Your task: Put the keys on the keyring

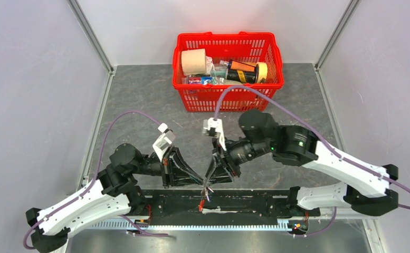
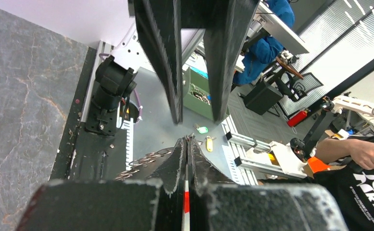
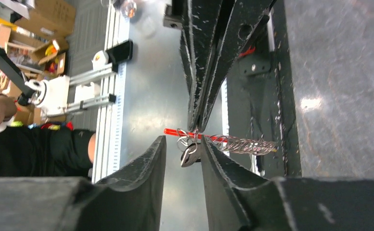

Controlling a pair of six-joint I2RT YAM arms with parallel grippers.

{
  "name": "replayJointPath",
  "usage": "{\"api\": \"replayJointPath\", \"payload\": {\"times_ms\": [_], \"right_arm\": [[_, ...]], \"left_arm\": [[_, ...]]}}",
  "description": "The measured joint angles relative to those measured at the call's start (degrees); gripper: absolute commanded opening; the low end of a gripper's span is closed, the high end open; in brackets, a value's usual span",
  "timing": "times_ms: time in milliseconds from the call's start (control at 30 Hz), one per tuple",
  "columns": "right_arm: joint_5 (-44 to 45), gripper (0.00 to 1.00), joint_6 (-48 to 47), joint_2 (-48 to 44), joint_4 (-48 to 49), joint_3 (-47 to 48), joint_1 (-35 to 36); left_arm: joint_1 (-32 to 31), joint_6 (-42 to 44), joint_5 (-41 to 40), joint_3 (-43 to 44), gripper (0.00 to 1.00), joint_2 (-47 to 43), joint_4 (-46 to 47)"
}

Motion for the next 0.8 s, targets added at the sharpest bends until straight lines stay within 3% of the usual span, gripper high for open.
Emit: {"api": "replayJointPath", "payload": {"times_ms": [300,800], "right_arm": [[4.68,0.44,3.52,-9.81,10.23,-1.92,0.0],[6.67,0.43,6.05,-7.26,14.29,-4.66,0.0]], "left_arm": [[0.0,0.63,-2.14,-0.57,0.02,-3.69,5.18],[0.0,3.52,-7.1,0.28,0.02,-3.34,11.89]]}}
